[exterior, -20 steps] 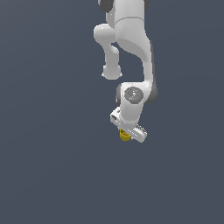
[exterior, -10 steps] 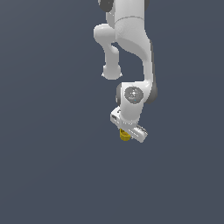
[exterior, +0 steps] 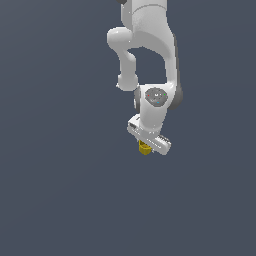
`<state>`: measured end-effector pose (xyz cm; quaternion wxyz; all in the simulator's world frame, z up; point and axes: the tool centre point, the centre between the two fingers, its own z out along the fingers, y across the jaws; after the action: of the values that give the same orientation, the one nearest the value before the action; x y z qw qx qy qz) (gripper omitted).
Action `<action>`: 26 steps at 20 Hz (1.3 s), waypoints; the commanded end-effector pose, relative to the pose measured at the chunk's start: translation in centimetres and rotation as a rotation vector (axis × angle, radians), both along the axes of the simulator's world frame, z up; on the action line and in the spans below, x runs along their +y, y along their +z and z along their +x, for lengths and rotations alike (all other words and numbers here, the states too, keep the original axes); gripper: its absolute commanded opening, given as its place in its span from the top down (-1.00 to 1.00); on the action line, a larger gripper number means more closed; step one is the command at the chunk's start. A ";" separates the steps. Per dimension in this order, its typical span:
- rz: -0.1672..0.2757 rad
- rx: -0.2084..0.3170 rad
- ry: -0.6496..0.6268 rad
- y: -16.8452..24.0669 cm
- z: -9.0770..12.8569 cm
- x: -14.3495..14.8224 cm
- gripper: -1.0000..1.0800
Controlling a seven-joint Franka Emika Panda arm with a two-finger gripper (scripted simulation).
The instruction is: Pick up the object and move it to a goal position.
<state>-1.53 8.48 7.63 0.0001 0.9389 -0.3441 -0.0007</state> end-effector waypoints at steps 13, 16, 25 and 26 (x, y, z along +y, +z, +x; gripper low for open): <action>0.000 -0.002 0.000 10.0 -6.6 2.8 1.00; 0.000 -0.002 0.000 12.1 -7.9 3.3 1.00; -0.001 -0.002 0.000 16.2 -10.4 4.5 1.00; -0.001 -0.002 0.000 16.4 -10.6 4.6 1.00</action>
<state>-11.80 12.93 23.55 0.0003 0.9389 -0.3441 0.0002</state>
